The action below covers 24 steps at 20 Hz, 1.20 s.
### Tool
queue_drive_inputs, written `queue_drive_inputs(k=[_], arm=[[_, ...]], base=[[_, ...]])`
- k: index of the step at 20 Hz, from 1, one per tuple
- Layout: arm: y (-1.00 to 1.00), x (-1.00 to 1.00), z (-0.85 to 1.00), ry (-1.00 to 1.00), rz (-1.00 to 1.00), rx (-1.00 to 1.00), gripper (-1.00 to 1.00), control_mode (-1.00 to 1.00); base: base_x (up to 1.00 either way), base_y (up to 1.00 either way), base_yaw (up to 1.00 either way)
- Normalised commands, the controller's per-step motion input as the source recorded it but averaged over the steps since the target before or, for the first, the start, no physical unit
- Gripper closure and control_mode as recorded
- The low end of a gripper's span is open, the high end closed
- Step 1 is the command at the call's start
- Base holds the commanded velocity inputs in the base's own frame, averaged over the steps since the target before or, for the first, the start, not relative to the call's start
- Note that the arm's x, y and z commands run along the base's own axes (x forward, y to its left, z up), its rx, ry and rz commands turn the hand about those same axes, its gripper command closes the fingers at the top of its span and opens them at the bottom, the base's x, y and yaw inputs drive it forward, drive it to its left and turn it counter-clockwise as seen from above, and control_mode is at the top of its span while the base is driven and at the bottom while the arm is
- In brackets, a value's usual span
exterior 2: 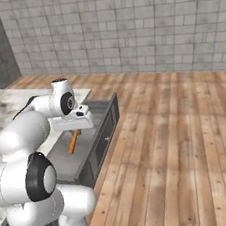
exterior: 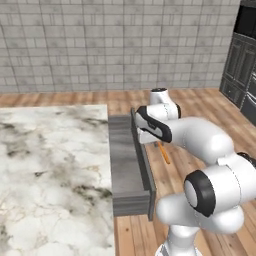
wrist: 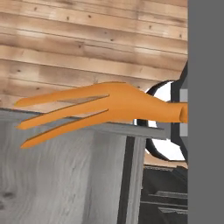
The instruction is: Organize the utensils by type. Pick up the wooden spoons from the counter and place them in the open cabinet. Then pick up the metallic utensils from the counter and place them in the open drawer.
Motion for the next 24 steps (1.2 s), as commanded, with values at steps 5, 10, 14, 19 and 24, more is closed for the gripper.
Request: queue_drive_inputs(k=[5, 10, 14, 19, 24], arm=[[0.0, 0.0, 0.0, 0.0, 0.0, 0.0, 1.0, 1.0], [0.08, 0.0, -0.13, -0.01, -0.05, 0.0, 1.0, -1.0], [0.18, 0.4, -0.2, 0.0, 0.0, 0.01, 1.0, -1.0], [0.21, 0.56, -0.22, 0.0, 0.0, 0.05, 1.0, -1.0], [0.23, 0.55, -0.28, 0.0, 0.0, 0.06, 1.0, -1.0]], base=[[-0.03, 0.12, -0.09], [0.0, 0.0, 0.0], [0.0, 0.0, 0.0], [0.0, 0.0, 0.0], [0.0, 0.0, 0.0]])
